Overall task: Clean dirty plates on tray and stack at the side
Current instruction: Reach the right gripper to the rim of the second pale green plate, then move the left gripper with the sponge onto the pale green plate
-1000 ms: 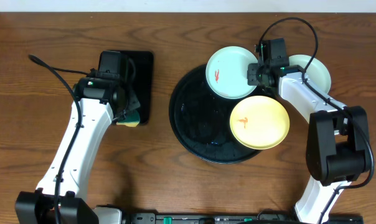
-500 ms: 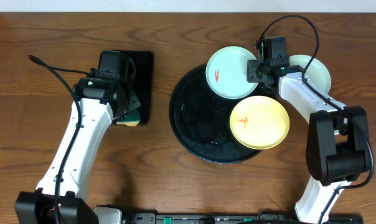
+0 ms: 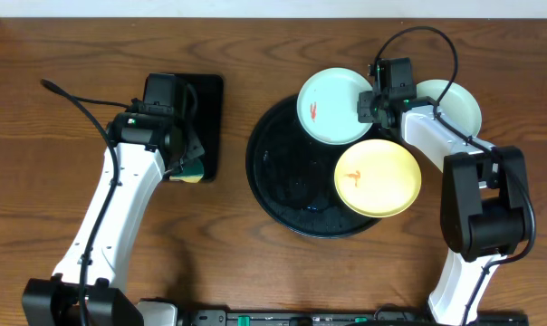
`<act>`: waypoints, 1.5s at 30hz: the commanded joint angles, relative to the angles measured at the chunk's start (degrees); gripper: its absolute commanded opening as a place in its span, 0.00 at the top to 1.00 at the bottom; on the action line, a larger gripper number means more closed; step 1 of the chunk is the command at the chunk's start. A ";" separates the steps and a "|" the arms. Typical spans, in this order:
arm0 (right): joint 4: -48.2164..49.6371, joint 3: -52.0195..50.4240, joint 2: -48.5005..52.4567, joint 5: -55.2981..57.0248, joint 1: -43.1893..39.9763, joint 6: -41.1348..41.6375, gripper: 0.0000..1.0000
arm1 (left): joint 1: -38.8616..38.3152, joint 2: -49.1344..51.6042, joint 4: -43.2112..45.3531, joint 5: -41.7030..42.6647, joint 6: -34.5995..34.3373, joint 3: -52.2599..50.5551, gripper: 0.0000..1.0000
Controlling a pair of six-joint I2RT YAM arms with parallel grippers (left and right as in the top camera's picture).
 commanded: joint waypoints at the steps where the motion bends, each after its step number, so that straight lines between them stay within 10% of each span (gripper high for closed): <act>1: -0.50 0.15 0.07 0.33 0.46 -0.02 0.95 | 0.28 0.24 0.09 -0.09 -0.26 -0.26 0.92; 22: -12.90 0.17 0.04 -13.25 9.40 1.62 0.99 | -4.48 0.24 4.66 14.86 4.68 -0.26 0.93; 45: -23.69 2.82 -0.37 -6.05 9.25 1.53 0.99 | -19.91 10.78 29.29 14.69 -23.32 -3.13 0.92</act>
